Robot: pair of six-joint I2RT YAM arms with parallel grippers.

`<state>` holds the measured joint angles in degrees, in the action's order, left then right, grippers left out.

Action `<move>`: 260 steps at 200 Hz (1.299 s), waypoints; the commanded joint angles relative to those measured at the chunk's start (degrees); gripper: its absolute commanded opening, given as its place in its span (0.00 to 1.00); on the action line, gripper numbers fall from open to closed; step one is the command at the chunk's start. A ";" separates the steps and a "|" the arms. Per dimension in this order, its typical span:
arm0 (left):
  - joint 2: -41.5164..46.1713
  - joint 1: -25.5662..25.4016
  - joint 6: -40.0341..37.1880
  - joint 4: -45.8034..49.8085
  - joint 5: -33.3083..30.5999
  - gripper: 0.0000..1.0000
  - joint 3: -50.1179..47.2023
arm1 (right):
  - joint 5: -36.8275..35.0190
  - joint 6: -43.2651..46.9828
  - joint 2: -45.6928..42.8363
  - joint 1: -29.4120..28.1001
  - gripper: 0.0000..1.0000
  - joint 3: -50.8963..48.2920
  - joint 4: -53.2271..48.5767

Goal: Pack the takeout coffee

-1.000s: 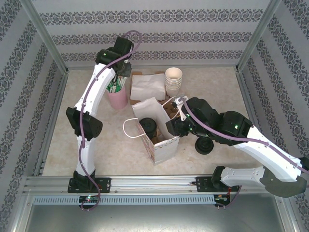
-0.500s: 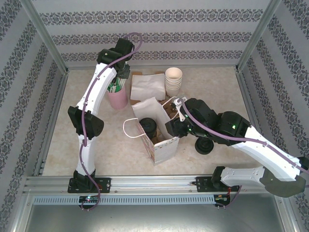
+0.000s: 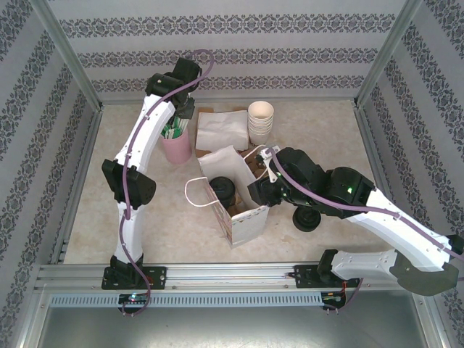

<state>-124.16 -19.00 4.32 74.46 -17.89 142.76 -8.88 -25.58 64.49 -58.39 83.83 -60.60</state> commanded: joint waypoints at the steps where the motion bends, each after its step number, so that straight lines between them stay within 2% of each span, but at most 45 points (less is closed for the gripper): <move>1: -1.43 0.75 -1.13 2.70 -1.13 0.25 1.12 | 0.06 -0.72 -0.08 -0.67 0.48 -0.51 0.57; 90: -2.71 1.13 -1.11 3.32 -1.34 0.24 1.23 | 0.18 -1.10 0.17 -0.67 0.48 -0.29 0.65; 142: -2.12 1.22 -1.10 3.01 -2.20 0.10 2.00 | 0.30 -1.55 0.12 -0.63 0.48 -0.25 0.57; 164: -1.47 1.23 -1.39 2.45 -2.54 0.00 2.26 | 0.29 -1.57 0.22 -0.67 0.48 -0.25 0.53; 189: -0.72 1.10 -1.68 2.67 -2.74 0.00 3.31 | 0.31 -1.68 0.21 -0.67 0.48 -0.17 0.49; 230: 4.65 0.94 -2.49 2.57 -3.04 0.00 4.03 | 0.17 -1.63 0.41 -0.68 0.48 -0.25 0.70; 260: 11.27 0.41 -2.65 2.12 -0.52 0.00 4.02 | -0.33 -1.15 0.45 -0.74 0.48 -0.07 1.40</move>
<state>-121.25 -18.33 2.94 75.13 -19.14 144.68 -8.91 -26.68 64.73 -58.39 83.83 -60.51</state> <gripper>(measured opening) 0.051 0.482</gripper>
